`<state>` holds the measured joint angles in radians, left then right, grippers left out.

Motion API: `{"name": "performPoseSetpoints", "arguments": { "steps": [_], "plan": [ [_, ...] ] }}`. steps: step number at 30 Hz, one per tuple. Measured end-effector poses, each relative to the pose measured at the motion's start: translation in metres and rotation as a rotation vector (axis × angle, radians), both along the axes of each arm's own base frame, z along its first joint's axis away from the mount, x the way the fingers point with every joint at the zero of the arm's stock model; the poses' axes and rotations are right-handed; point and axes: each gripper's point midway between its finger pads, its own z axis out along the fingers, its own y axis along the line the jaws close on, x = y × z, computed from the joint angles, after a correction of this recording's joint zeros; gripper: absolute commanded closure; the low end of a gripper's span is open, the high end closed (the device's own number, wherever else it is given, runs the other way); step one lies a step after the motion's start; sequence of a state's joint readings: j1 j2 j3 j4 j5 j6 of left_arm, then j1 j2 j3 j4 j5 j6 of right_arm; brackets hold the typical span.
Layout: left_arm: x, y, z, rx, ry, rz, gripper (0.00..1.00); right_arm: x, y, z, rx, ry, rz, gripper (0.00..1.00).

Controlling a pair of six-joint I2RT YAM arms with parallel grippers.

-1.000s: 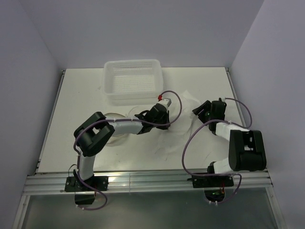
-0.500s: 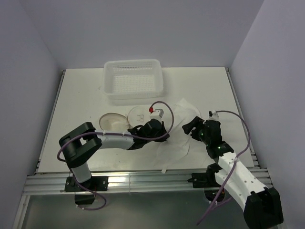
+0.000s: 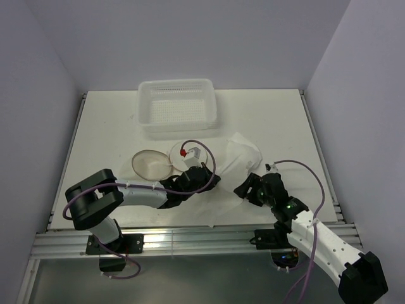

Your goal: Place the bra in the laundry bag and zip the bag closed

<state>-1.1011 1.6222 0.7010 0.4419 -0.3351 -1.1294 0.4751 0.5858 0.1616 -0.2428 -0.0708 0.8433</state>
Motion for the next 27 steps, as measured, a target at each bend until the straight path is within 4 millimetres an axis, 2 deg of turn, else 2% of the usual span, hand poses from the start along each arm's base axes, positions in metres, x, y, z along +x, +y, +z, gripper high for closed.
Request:
{"name": "performPoseSetpoints", "arguments": {
  "steps": [3,5,6,7,8,10,11,12,15,19,20,25,27],
  "plan": [
    [0.002,-0.004,0.007,-0.042,-0.001,0.008,1.0,-0.004,0.0,-0.008,0.003,0.029,-0.016,0.32],
    [0.002,-0.006,0.011,-0.061,0.001,0.008,0.94,-0.004,0.001,-0.01,0.012,0.042,-0.025,0.32],
    [0.002,-0.007,0.011,-0.064,0.001,0.009,0.82,-0.004,0.002,-0.011,0.016,0.047,-0.027,0.32],
    [0.002,-0.007,0.011,-0.063,0.0,0.007,0.75,-0.004,0.003,-0.011,0.018,0.048,-0.025,0.31],
    [0.002,-0.007,0.011,-0.061,-0.001,0.007,0.54,-0.004,0.004,-0.011,0.018,0.047,-0.021,0.29],
    [0.002,-0.007,0.012,-0.052,-0.009,0.003,0.37,-0.005,0.006,-0.009,0.016,0.04,-0.014,0.26],
    [0.003,-0.007,0.012,-0.043,-0.015,0.001,0.2,-0.006,0.007,-0.009,0.015,0.039,-0.009,0.25],
    [0.004,-0.007,0.013,-0.031,-0.023,0.0,0.15,-0.007,0.007,-0.009,0.013,0.04,-0.006,0.25],
    [0.007,-0.008,0.016,-0.009,-0.046,-0.006,0.08,-0.011,0.009,-0.008,0.008,0.038,0.009,0.24],
    [0.009,0.002,0.026,0.053,-0.101,-0.007,0.11,-0.012,0.012,-0.009,0.01,0.042,0.016,0.29],
    [0.009,0.005,0.032,0.057,-0.12,-0.004,0.11,-0.012,0.013,-0.009,0.013,0.045,0.016,0.34],
    [0.004,0.017,0.083,0.025,-0.225,-0.003,0.15,-0.019,0.021,-0.01,0.021,0.061,0.034,0.36],
    [0.002,0.021,0.096,0.015,-0.254,-0.007,0.16,-0.022,0.023,-0.011,0.022,0.064,0.039,0.48]
  ]
}}
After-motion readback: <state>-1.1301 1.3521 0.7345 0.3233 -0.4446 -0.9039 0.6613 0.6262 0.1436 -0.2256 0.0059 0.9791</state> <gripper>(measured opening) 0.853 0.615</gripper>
